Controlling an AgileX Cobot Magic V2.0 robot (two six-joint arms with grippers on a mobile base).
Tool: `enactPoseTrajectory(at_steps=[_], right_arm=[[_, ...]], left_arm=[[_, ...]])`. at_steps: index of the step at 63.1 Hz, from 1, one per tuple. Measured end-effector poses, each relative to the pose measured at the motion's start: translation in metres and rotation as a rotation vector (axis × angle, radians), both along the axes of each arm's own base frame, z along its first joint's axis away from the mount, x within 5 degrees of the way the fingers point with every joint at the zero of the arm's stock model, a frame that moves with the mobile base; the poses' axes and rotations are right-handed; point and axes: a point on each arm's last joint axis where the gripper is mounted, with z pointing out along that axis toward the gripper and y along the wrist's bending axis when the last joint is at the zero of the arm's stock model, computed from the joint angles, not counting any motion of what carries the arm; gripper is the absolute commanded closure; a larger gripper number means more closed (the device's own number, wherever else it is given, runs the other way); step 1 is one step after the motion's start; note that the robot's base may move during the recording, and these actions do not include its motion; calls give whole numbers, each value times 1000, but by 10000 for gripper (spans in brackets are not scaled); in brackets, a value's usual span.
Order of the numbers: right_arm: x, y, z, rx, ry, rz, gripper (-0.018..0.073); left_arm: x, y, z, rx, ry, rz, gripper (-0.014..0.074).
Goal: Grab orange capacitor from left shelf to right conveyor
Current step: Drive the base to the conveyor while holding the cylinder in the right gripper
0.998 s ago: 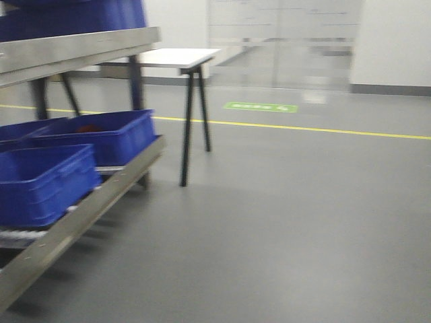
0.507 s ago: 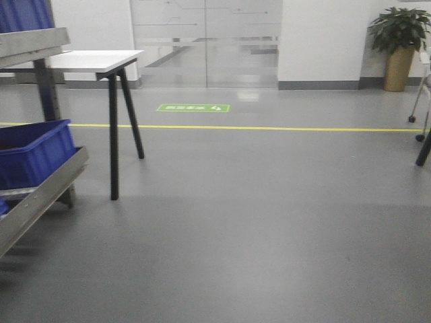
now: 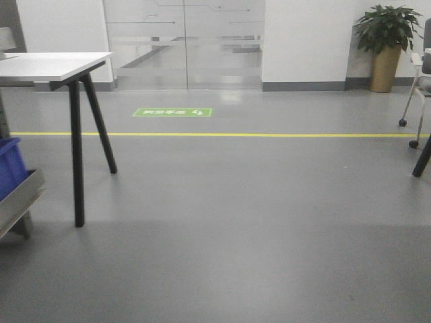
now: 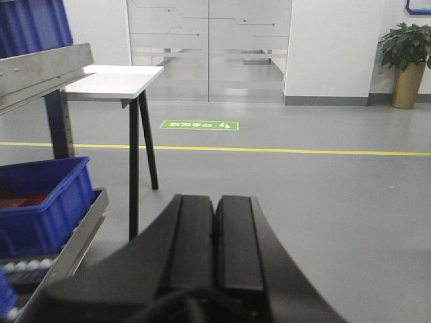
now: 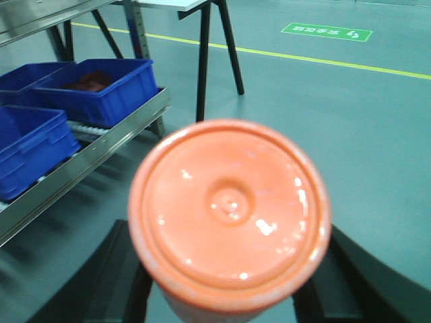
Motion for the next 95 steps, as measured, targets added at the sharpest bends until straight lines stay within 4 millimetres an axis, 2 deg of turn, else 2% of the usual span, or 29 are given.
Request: enactPoseTrajectory(at_steps=[95], right_arm=[[0,0,0,0,0,0,516]], left_arm=[[0,0,0,0,0,0,701]])
